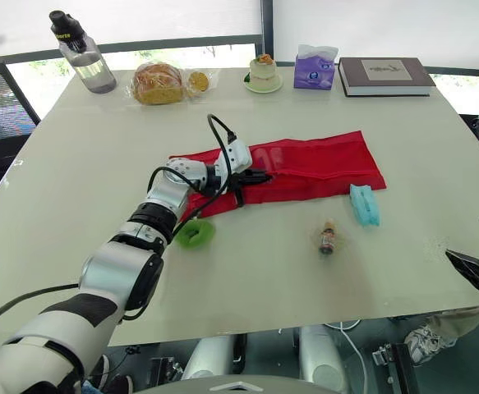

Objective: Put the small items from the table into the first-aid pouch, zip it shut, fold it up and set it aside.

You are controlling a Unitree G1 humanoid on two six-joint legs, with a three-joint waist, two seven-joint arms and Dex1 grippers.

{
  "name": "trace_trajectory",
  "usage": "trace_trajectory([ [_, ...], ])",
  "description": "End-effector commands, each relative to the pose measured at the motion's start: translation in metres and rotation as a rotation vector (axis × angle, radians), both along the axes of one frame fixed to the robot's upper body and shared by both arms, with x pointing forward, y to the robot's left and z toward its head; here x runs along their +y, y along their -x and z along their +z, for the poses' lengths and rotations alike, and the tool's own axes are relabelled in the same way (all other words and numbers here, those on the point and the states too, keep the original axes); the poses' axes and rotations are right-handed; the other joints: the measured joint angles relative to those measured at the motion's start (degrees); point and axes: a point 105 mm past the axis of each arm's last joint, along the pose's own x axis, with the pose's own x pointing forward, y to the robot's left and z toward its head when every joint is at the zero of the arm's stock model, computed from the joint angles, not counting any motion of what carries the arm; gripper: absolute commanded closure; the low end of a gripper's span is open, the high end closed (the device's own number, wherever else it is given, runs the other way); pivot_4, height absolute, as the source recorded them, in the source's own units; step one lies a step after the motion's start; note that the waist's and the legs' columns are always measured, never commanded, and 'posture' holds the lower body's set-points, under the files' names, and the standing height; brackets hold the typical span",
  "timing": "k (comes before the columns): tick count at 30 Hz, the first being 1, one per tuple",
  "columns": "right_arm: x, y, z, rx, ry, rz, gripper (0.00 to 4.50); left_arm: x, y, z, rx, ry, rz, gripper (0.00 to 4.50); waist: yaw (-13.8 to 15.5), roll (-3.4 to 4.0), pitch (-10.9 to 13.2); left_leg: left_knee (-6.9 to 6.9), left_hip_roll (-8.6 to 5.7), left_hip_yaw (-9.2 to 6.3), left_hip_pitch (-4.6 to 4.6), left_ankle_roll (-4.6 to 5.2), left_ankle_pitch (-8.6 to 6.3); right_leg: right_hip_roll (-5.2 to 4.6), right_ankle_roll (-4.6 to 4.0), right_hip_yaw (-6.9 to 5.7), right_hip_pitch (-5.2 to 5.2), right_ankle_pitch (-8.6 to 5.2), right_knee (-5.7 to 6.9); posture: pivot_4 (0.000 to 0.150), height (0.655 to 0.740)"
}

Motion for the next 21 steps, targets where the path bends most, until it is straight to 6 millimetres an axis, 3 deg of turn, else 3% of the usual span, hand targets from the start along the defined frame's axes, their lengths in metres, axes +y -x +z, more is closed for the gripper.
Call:
trace_trajectory([
  [1,0.018,-0.005,-0.008,-0.015,-0.003,0.012,0.06,0.008,-0.008,0.012,-0.109,-0.029,0.047,4.5,0.1,-0.05,0.0,0.0,0.0,-0.01,0.0,0.0,0.0,0.0,0.0,0.0,0.0,0.0,0.0,0.15,0.74],
  [9,0.043,-0.027,-0.039,-0.021,-0.016,-0.138,0.06,0.025,-0.016,0.01,-0.252,-0.105,0.147,4.5,0.1,-0.01,0.0,0.01,0.01,0.0,0.0,0.0,0.0,0.0,-0.01,-0.01,-0.01,0.01,0.02,0.15,0.74],
  [21,0.097,-0.034,-0.073,0.044,-0.156,-0.195,0.06,0.035,-0.023,0.014,-0.599,-0.265,0.318,4.5,0.2,-0.03,0.0,0.02,0.02,0.01,0.0,0.0,0.0,-0.02,-0.13,0.0,-0.01,0.08,0.07,0.15,0.74],
])
